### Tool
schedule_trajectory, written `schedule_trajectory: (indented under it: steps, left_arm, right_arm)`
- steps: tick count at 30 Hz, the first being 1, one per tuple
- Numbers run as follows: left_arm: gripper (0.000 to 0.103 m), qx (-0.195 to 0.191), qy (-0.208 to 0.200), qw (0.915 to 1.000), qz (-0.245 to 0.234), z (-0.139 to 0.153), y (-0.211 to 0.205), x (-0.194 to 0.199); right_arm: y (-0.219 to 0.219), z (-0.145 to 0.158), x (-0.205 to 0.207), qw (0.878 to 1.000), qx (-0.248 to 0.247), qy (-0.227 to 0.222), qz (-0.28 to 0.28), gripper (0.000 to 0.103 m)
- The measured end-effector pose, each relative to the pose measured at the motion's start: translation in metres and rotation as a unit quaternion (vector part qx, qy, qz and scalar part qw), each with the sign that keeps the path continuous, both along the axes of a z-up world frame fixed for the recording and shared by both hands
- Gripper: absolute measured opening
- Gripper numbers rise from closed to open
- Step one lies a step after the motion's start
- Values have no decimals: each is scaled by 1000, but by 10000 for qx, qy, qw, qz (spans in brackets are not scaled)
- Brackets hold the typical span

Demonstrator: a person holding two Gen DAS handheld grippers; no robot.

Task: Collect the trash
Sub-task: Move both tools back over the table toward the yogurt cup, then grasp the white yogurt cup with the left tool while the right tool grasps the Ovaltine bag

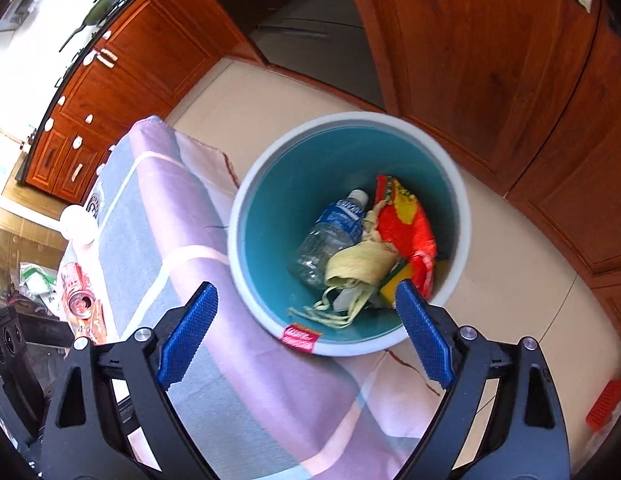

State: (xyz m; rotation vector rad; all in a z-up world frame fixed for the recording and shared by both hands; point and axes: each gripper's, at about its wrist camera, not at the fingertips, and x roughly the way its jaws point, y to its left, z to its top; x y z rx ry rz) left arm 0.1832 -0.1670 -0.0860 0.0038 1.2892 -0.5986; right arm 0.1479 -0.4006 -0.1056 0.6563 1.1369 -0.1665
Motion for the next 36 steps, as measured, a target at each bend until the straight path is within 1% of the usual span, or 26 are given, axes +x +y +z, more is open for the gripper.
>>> schedule_trajectory:
  steps: [9,15,20,24,28,31,33,36]
  left_arm:
    - [97,-1,-82,9986,516,4,74,-9]
    - [97,47,-203,9948,999,9,135,-10]
    - [97,74,-313,9883,1492,16,190,-8]
    - [97,59,-412,9805,1921,24,239,-11]
    - [97,140,-511,9719,2295,30,287,-17]
    - [98,240,-463,9658,2539,25,316,-15]
    - [98,337,-408,9629,2647,18,327,-11]
    - [98,414,-351,9629,2645,10,335,-6]
  right_arm:
    - [55,14,11,9990,9,-81,435,86]
    - [100,26,22,9967,-47,-162,793,86]
    - [143,32,32,9928,-78,-142,1184,86]
    - [179,33,40,9881,-108,-79,1534,86]
    - [216,32,46,9819,-149,-16,1886,86]
    - [241,33,51,9774,-175,9,2106,86]
    - [253,32,54,9754,-176,26,2199,86]
    - [267,29,58,9738,-170,79,2268,86]
